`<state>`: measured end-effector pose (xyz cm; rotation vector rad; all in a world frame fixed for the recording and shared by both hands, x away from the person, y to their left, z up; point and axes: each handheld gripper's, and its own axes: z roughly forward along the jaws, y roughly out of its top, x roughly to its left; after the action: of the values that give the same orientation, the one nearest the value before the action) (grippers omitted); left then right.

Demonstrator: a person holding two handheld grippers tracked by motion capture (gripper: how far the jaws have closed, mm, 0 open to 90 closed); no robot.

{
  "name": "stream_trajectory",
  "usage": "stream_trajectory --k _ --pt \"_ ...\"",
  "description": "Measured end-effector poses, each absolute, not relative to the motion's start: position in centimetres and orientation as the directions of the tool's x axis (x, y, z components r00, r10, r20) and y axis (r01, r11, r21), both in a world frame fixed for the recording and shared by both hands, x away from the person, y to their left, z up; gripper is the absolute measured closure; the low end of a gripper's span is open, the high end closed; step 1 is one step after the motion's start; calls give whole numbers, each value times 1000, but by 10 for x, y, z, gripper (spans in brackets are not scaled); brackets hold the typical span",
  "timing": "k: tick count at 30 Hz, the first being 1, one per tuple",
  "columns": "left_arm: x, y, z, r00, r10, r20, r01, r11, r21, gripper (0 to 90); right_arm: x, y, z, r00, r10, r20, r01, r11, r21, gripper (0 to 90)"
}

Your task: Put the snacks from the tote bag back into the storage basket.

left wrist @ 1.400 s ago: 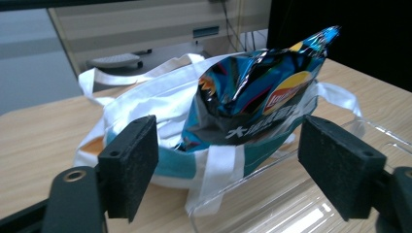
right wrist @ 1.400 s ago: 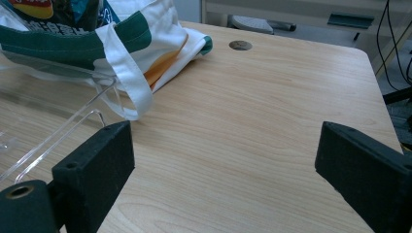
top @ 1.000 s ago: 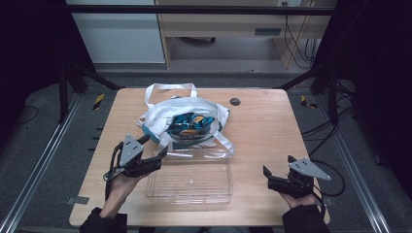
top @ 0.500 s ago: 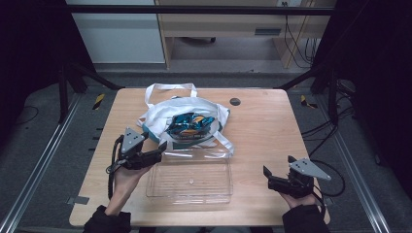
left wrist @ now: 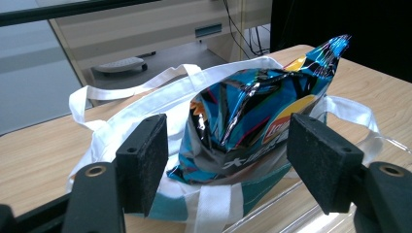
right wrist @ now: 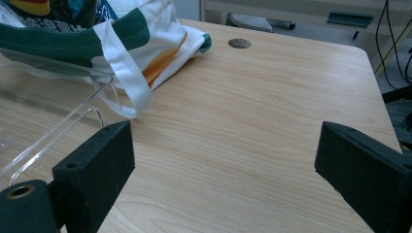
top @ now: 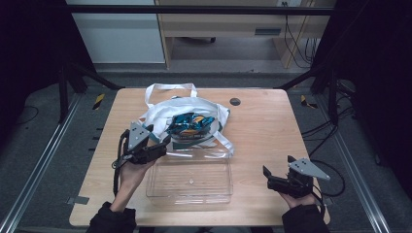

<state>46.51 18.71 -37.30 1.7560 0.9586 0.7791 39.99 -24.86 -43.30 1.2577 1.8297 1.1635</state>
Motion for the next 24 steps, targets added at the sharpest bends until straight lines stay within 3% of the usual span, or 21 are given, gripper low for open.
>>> stream_trajectory --k 14,24 --pt "483 178 -371 493 868 53 266 -208 941 378 402 -247 -435 -355 935 -25 392 173 904 77" --pt "489 174 -376 512 857 49 271 -216 938 481 402 -245 -434 -368 929 -24 388 177 904 79"
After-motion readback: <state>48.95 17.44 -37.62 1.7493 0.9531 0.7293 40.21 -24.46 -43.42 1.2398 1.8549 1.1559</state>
